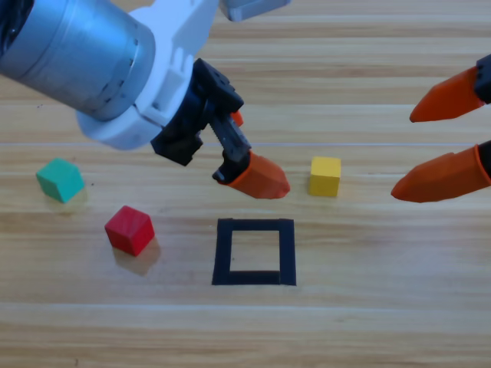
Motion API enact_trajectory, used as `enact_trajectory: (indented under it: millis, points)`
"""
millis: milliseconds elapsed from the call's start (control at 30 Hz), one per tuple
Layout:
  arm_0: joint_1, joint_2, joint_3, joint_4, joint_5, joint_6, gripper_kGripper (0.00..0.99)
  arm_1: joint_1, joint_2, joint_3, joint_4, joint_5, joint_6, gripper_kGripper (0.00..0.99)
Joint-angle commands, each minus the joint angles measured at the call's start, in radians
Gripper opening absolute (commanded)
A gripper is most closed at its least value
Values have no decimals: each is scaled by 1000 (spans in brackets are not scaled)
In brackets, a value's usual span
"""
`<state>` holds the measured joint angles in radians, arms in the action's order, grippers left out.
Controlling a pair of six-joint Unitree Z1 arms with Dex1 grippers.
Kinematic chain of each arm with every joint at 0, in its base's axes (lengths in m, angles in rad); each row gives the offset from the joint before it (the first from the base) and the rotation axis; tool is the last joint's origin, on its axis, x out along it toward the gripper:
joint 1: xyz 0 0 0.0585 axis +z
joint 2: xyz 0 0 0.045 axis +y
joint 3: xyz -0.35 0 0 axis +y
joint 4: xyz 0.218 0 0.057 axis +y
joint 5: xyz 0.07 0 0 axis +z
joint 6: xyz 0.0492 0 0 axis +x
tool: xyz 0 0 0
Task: Stack the blocks in the rectangular block: red at the bottom, yellow in the middle, green on top
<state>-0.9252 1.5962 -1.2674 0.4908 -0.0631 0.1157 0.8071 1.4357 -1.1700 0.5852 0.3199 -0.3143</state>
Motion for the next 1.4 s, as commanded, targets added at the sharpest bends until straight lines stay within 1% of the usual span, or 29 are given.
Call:
enact_trajectory:
  millis: [33,200,267,300,367,433,467,533,567,667,733,767,867,967,1033,1133,1200,1233,1333,1400]
  points:
    - [-18,4,34,3,17,-13,990,26,49,-11,18,15,-2,973]
    - [-18,1,40,3,25,-24,990,26,51,-10,18,4,0,973]
    - [-18,1,40,3,31,-28,990,26,51,-11,16,-22,26,973]
    - [-18,1,40,5,35,-31,990,26,52,-13,10,-61,66,973]
    - [-18,-2,34,14,80,-62,990,26,57,-13,-8,-154,115,973]
    - [-18,2,11,43,137,-103,990,26,61,-2,-33,-220,175,973]
    - [-18,8,5,51,146,-126,990,26,66,1,-45,-246,210,973]
    - [-1,21,-7,61,233,-203,968,26,81,-2,-67,-306,294,973]
    - [20,24,-7,64,246,-234,963,26,89,0,-85,-354,351,973]
    - [115,27,0,89,247,-320,962,26,117,-23,-99,-478,508,973]
    - [172,31,2,126,244,-367,960,24,129,-37,-97,-519,563,973]
    - [200,34,7,143,244,-384,960,23,132,-40,-97,-528,587,973]
    - [264,57,30,178,249,-419,960,6,141,-60,-77,-521,698,973]
    - [278,93,46,186,302,-453,954,-11,189,-139,21,-515,845,971]
    - [284,133,45,201,321,-458,943,-25,249,-211,94,-486,885,971]
    - [290,225,0,249,324,-442,943,-28,367,-358,216,-461,917,969]
    - [290,298,-49,296,324,-426,945,-28,448,-462,280,-427,942,969]
    - [290,327,-69,316,322,-418,945,-28,480,-502,308,-423,954,969]
    - [290,360,-84,331,298,-389,945,-43,594,-637,397,-398,1000,974]
    - [290,360,-82,333,281,-373,946,-54,654,-700,426,-377,1028,976]
